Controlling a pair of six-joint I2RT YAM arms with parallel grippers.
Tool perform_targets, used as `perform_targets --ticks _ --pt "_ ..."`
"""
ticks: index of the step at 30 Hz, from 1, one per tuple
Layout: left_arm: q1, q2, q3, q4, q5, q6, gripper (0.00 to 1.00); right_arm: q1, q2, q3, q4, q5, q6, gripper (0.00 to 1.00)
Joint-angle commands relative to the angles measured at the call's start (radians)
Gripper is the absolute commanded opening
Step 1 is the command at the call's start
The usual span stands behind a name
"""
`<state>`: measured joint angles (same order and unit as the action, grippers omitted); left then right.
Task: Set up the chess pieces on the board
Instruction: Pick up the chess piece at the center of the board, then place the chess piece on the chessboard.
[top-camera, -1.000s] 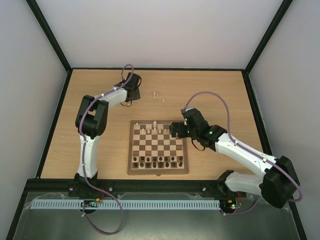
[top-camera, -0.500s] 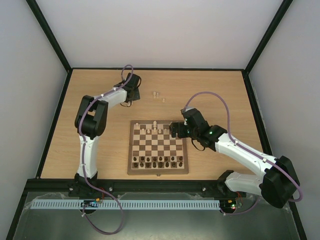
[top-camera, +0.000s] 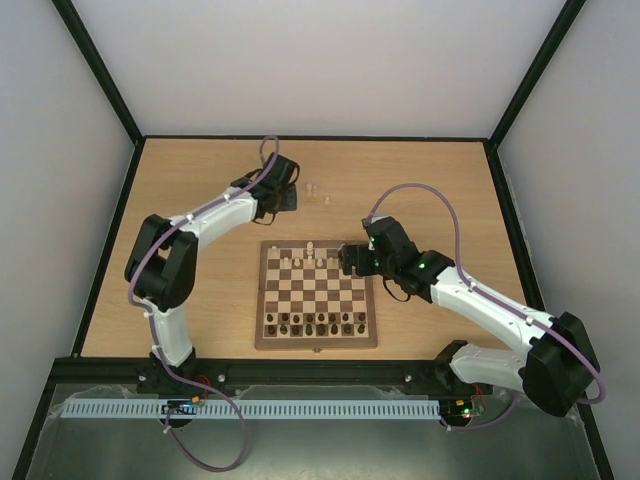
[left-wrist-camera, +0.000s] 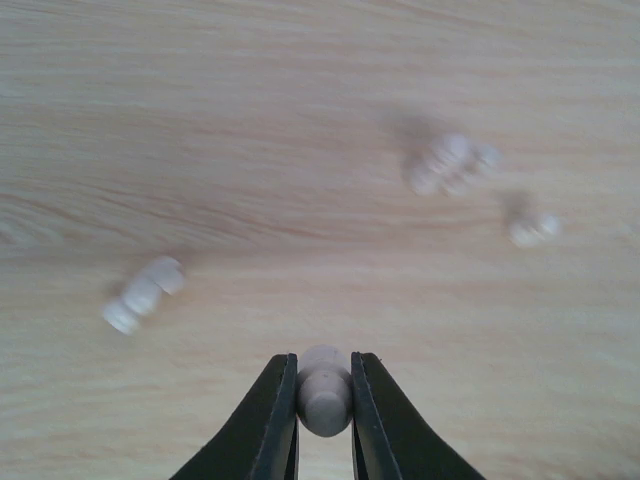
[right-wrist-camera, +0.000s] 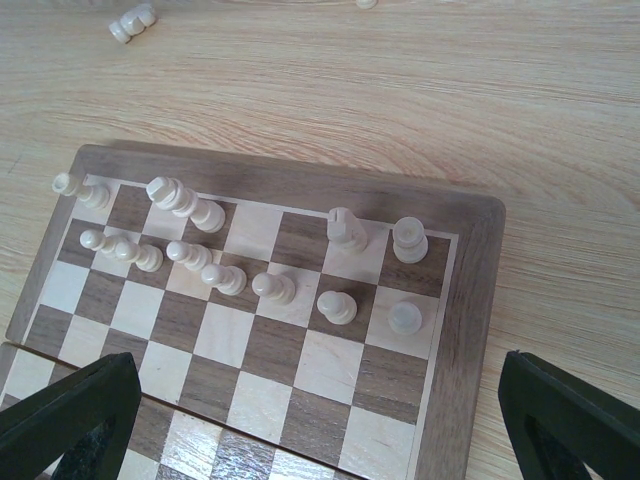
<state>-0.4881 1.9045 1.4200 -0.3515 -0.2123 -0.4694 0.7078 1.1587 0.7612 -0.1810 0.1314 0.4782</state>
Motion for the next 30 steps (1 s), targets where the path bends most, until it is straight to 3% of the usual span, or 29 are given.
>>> perform_targets --ticks 1,14,30 --pt "-0.080 -0.059 -0.056 -0.067 0.019 0.017 0.10 -0.002 -0.025 -0.013 -0.008 0.012 -0.005 0.99" --pt "-0.232 -0.217 -0.260 -0.077 -0.008 -0.031 0.12 -0.003 -0.030 -0.014 -0.008 0.009 -0.004 0.99" --pt "-0.272 -0.185 -0.322 -0.009 0.016 -0.035 0.12 -0.002 -0.027 -0.014 -0.008 0.013 -0.004 0.99"
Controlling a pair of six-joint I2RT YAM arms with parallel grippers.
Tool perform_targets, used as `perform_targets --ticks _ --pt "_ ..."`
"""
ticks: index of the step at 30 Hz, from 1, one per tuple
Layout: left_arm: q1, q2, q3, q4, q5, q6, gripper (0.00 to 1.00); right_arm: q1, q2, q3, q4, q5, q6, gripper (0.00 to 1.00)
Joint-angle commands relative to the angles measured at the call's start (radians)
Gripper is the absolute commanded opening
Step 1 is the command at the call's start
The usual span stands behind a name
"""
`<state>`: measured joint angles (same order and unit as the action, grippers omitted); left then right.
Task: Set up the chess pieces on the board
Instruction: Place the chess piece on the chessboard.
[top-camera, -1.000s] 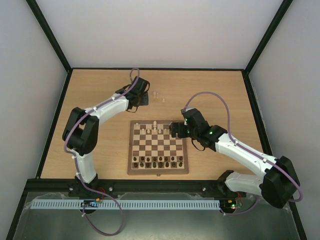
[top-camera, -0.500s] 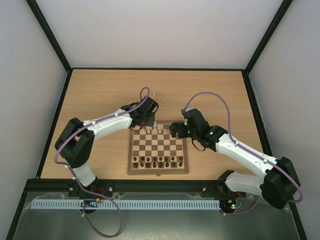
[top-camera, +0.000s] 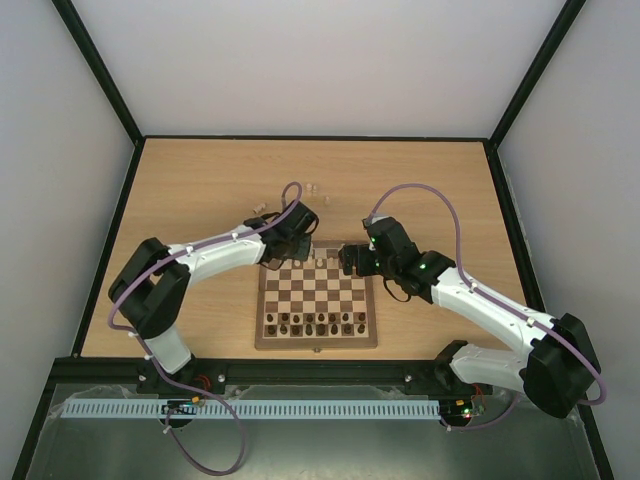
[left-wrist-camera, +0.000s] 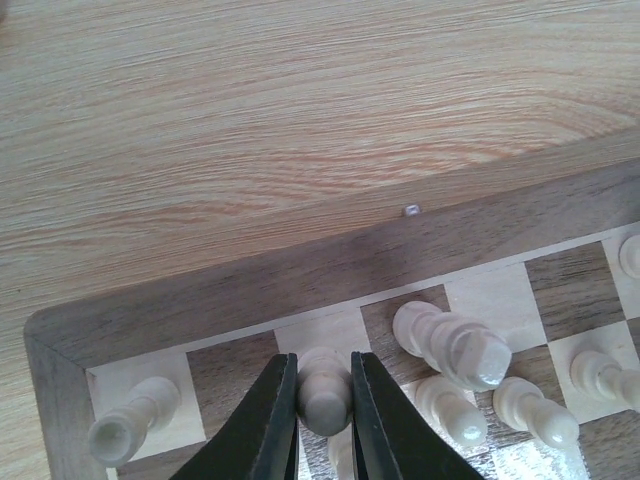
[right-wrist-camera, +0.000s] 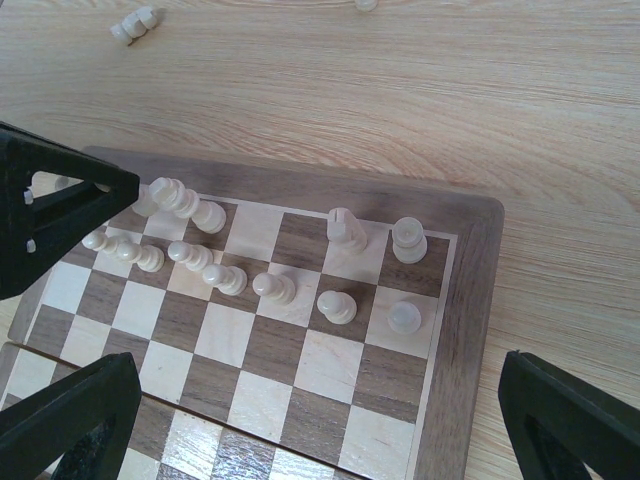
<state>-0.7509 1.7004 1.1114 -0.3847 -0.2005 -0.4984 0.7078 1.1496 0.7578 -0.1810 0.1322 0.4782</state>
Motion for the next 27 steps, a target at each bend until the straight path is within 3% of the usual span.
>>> perform_targets --ticks 1,27 --pt "-0.010 0.023 -0.014 0.026 0.006 -0.006 0.12 -0.003 -0.018 -0.011 -0.008 0.011 -0.005 0.99" --pt "-0.018 0.066 -0.001 0.026 -0.017 -0.009 0.19 -0.002 -0.022 -0.014 -0.008 0.004 -0.006 0.99"
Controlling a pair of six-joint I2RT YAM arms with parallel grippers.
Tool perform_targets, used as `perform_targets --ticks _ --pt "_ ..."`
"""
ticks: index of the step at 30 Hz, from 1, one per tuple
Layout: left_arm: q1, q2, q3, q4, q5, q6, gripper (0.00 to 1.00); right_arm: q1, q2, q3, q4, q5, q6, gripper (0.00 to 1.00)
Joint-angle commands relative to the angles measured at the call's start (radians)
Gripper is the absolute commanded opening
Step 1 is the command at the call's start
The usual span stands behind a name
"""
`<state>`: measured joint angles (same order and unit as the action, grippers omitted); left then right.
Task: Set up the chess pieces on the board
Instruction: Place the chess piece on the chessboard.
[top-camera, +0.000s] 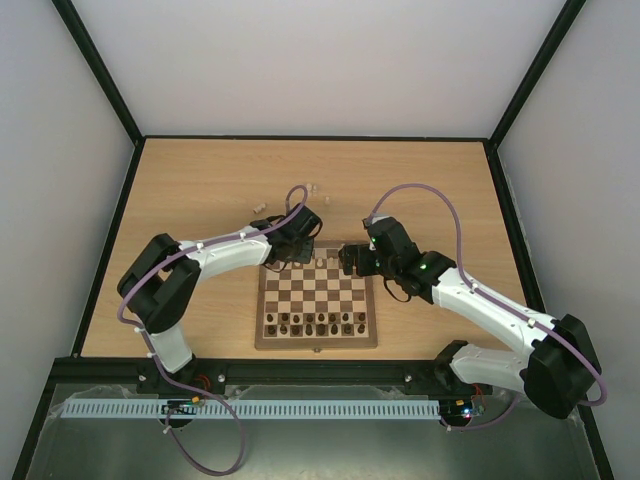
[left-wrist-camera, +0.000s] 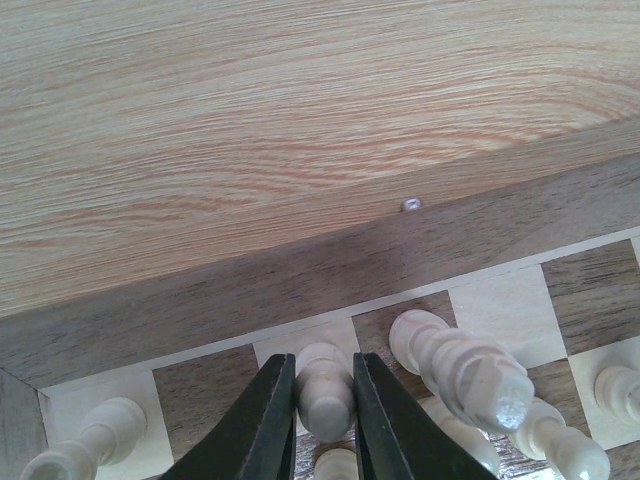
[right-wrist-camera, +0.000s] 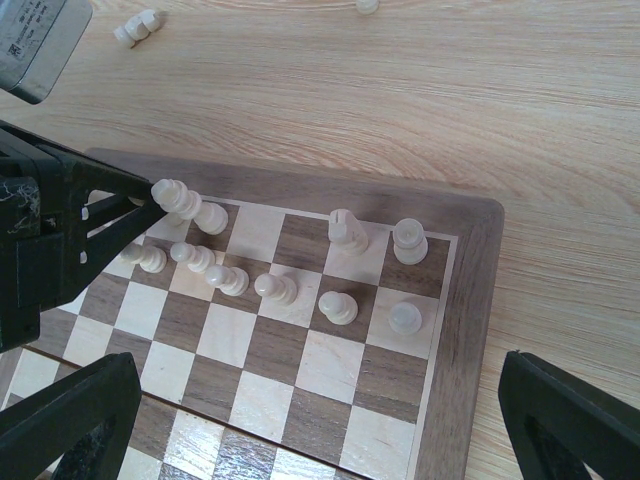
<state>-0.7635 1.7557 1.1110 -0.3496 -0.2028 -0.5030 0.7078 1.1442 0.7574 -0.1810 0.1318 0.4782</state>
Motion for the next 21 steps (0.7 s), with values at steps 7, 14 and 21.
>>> perform_targets --ticks 7,14,21 --pt "-0.005 -0.019 0.001 -0.016 -0.016 -0.006 0.23 -0.002 -0.012 -0.013 -0.005 -0.001 -0.007 0.99" --pt "-0.004 -0.060 0.015 -0.029 -0.014 -0.003 0.32 -0.003 -0.012 -0.013 -0.005 -0.003 -0.007 0.99" --pt "-0.002 -0.088 0.085 -0.068 -0.050 0.007 0.43 -0.002 -0.015 -0.013 -0.005 -0.003 -0.007 0.99"
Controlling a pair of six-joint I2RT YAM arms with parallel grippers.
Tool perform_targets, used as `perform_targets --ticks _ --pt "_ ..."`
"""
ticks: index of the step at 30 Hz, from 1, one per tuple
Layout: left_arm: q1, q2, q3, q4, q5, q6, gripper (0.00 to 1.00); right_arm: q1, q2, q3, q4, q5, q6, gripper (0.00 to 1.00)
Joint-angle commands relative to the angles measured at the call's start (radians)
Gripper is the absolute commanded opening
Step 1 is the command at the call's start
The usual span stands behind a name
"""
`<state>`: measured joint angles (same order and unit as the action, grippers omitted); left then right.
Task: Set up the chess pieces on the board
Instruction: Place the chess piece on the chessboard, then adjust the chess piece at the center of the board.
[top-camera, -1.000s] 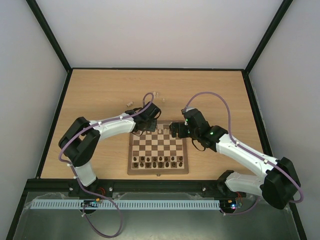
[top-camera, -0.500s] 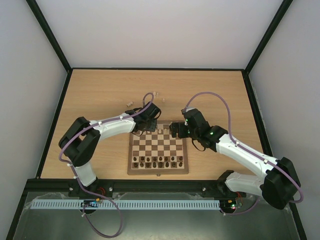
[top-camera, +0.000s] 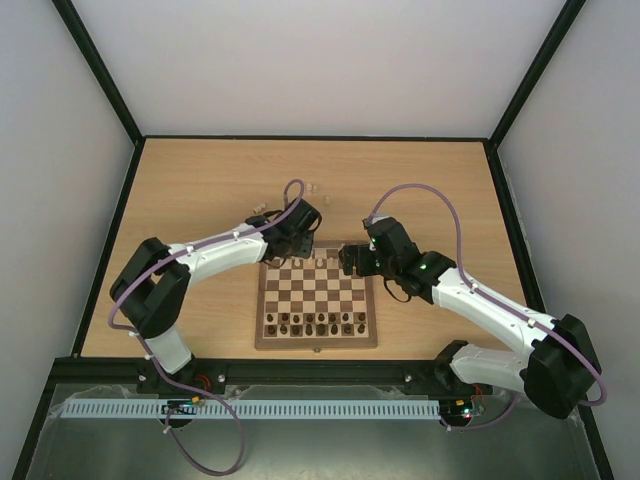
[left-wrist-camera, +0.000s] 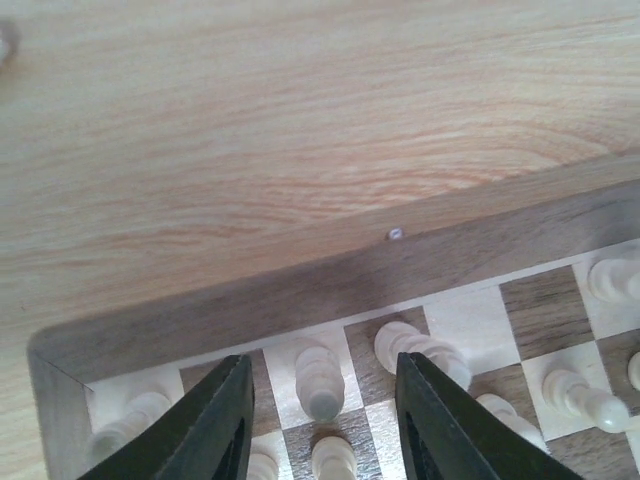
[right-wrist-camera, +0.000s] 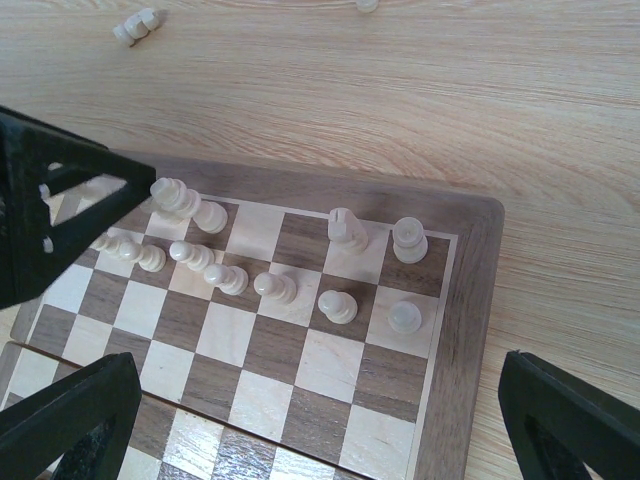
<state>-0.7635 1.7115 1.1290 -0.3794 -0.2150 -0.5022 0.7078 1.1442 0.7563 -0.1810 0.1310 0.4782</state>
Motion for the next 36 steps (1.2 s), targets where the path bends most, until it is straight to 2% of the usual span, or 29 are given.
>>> perform_targets --ticks 1,6,11,14,22,36 --pt "0.001 -0.043 0.084 -0.046 -0.042 0.009 0.44 -0.002 -0.015 -0.012 -0.005 0.000 -0.007 0.99" --pt "0.021 -0.022 0.191 -0.073 -0.057 0.022 0.50 -0.002 -0.019 -0.013 -0.006 0.001 -0.007 0.99" --pt "0.059 0.039 0.299 -0.075 -0.076 0.031 0.65 -0.002 -0.021 -0.014 -0.005 0.003 -0.006 0.99" --pt "0.106 0.100 0.351 -0.057 -0.047 0.033 0.70 -0.002 -0.020 -0.014 -0.005 0.002 -0.006 0.99" --pt "0.221 0.314 0.562 -0.051 0.046 0.031 0.72 -0.002 -0.018 -0.011 -0.008 0.009 -0.007 0.99" --pt "0.271 0.587 0.885 -0.138 0.103 0.056 0.71 -0.003 -0.014 -0.012 -0.006 0.006 -0.009 0.99"
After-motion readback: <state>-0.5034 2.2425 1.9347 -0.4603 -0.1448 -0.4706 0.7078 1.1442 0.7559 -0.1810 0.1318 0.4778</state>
